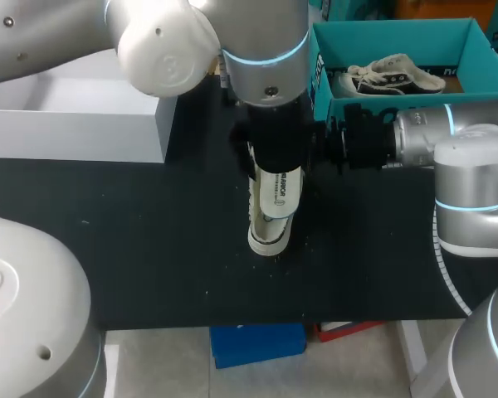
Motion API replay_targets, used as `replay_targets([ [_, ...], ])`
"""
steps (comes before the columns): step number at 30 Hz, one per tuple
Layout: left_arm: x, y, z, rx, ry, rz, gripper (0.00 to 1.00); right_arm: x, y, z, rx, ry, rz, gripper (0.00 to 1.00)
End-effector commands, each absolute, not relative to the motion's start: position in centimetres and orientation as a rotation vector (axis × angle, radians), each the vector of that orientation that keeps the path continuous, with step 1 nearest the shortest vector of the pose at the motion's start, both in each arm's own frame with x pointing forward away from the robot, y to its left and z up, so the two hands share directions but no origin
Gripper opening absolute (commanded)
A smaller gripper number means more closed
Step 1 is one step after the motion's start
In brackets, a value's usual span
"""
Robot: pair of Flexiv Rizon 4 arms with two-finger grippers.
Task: Take the shoe out of the shoebox, open the shoe tongue, remove and reinsert the insole, then place the shoe into the shoebox
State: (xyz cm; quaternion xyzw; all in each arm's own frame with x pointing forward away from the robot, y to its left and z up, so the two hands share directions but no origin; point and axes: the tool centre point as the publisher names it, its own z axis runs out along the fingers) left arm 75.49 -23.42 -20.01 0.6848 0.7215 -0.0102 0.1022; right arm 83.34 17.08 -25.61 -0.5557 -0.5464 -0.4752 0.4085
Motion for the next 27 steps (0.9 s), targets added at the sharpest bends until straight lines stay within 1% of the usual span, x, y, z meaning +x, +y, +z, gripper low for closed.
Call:
replay_targets([
  [1,74.5,-22.6,-20.5,1.982,2.094,-0.092,1.0,83.4,17.2,-25.6,-1.402,-1.377,-1.197,0.0],
  [6,73.8,-21.9,-20.1,1.892,1.963,-0.315,1.0,83.4,17.2,-25.6,-1.402,-1.377,-1.197,0.0],
  [12,73.4,-20.5,-19.3,1.663,1.698,-0.599,1.0,83.4,17.2,-25.6,-1.402,-1.377,-1.197,0.0],
  [20,72.4,-18.6,-18.7,1.472,1.308,-0.845,1.0,83.4,17.2,-25.6,-1.402,-1.377,-1.197,0.0],
  [27,72.3,-17.0,-19.5,1.319,1.135,-0.979,1.0,83.4,17.2,-25.6,-1.402,-1.377,-1.197,0.0],
])
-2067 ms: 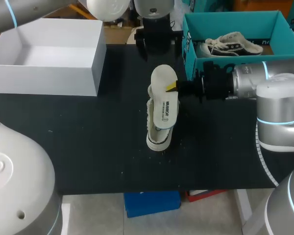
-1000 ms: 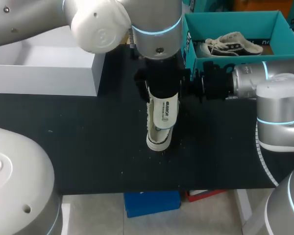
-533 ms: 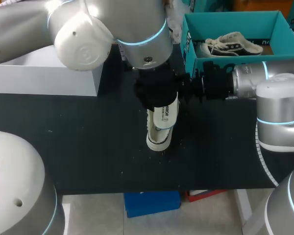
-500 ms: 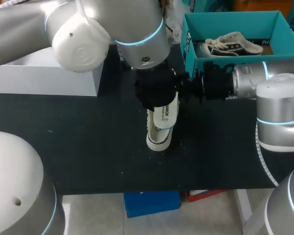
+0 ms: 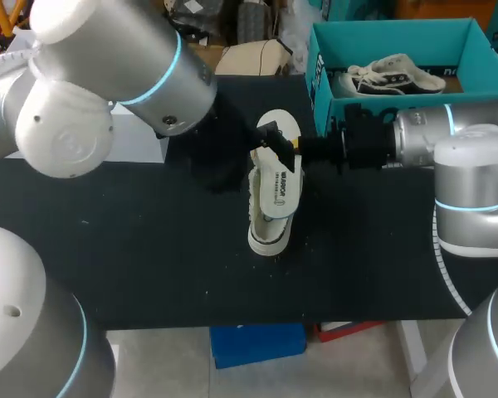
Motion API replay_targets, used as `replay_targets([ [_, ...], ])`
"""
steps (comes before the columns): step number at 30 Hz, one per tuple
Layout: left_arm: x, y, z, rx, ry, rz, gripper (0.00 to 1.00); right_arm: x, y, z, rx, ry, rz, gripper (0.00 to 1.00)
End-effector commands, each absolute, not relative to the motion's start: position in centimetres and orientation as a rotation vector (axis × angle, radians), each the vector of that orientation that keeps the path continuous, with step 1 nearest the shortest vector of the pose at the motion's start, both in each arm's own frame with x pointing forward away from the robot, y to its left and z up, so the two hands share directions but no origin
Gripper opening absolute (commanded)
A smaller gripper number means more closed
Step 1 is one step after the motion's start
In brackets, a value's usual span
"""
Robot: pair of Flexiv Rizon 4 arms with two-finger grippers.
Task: Take the shoe out of the shoebox, open the shoe tongue, remove and reinsert the insole, then place the shoe into the shoebox
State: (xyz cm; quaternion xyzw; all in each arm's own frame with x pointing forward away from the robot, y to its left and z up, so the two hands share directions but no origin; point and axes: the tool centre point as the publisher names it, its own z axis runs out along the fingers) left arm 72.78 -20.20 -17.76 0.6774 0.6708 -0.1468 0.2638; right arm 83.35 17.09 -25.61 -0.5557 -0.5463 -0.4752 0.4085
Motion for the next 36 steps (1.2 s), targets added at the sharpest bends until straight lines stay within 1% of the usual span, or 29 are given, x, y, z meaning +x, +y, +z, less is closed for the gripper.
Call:
replay_targets([
  [1,72.4,-16.8,-19.7,1.297,1.118,-0.988,1.0,83.4,17.2,-25.6,-1.402,-1.377,-1.197,0.0],
  [8,73.2,-14.9,-21.8,1.168,0.968,-1.155,1.0,83.4,17.2,-25.6,-1.402,-1.377,-1.197,0.0],
  [14,73.2,-14.9,-21.8,1.096,0.884,-1.208,1.0,83.4,17.2,-25.6,-1.402,-1.377,-1.197,0.0],
  [31,73.2,-14.9,-21.8,1.096,0.884,-1.208,1.0,83.4,17.2,-25.6,-1.402,-1.377,-1.197,0.0],
  [36,73.9,-14.2,-23.6,1.005,0.92,-1.149,1.0,83.4,17.2,-25.6,-1.402,-1.377,-1.197,0.0],
])
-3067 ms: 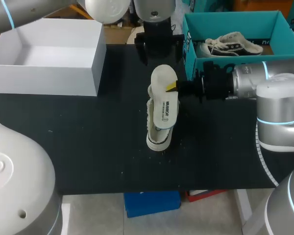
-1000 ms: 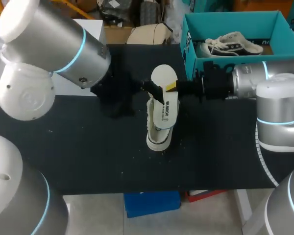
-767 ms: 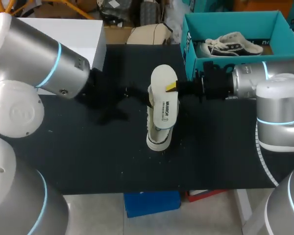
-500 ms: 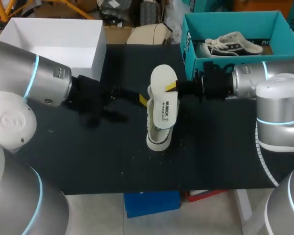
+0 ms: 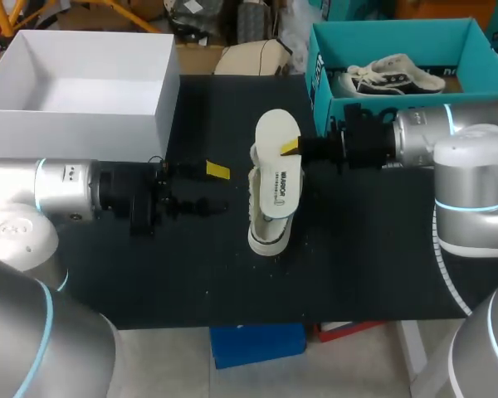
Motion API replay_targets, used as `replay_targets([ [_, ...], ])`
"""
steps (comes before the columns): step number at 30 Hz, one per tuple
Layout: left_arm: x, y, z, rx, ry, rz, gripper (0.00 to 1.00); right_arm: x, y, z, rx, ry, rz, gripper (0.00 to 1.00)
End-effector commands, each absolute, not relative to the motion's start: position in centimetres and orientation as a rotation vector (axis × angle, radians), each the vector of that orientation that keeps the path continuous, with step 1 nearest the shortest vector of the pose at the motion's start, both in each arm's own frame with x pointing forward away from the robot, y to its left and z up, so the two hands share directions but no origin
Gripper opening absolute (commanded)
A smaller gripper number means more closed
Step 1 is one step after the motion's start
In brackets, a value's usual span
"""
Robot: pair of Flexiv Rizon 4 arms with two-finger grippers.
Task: Take the shoe out of the shoebox, open the shoe tongue, remove and reinsert the insole, then place the shoe into the shoebox
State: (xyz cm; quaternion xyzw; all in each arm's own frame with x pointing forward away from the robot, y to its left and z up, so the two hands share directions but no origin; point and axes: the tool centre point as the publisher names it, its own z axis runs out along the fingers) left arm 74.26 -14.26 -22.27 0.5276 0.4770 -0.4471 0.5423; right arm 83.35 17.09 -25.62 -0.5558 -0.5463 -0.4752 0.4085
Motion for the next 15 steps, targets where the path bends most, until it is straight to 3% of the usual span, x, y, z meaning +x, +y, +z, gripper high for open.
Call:
replay_targets([
  [1,74.0,-14.1,-23.9,0.975,0.928,-1.136,1.0,83.4,17.2,-25.6,-1.402,-1.377,-1.197,0.0],
  [15,74.8,-13.6,-25.2,0.946,1.044,-1.103,1.0,83.4,17.2,-25.6,-1.402,-1.377,-1.197,0.0],
])
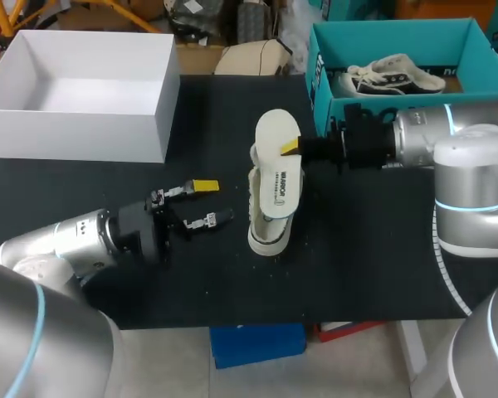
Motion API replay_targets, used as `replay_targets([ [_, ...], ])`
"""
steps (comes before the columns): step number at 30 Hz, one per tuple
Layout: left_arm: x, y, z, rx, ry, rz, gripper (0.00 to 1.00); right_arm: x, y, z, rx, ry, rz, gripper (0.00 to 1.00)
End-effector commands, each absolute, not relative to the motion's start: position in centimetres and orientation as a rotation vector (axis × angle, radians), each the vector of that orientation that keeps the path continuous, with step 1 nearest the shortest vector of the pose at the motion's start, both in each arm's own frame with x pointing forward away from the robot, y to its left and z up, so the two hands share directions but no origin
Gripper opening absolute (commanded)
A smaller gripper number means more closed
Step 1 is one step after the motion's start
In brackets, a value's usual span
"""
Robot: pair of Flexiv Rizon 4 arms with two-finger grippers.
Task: Take the shoe out of the shoebox, open the shoe tongue, remove and reinsert the insole, then place the shoe into the shoebox
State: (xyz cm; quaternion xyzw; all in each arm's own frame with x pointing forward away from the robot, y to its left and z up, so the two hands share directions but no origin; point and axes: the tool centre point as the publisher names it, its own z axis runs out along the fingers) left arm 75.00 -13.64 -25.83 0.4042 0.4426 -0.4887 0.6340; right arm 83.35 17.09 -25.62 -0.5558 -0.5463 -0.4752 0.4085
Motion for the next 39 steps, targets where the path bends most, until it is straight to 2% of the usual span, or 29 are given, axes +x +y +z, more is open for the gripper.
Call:
replay_targets([
  [1,74.8,-13.5,-25.1,0.949,1.046,-1.096,1.0,83.4,17.2,-25.6,-1.402,-1.377,-1.197,0.0],
  [25,78.6,-15.2,-24.0,1.094,1.039,-1.019,1.0,83.4,17.2,-25.6,-1.402,-1.377,-1.197,0.0],
  [39,80.1,-17.6,-25.5,1.17,1.056,-1.047,0.98,83.4,17.2,-25.6,-1.402,-1.377,-1.197,0.0],
])
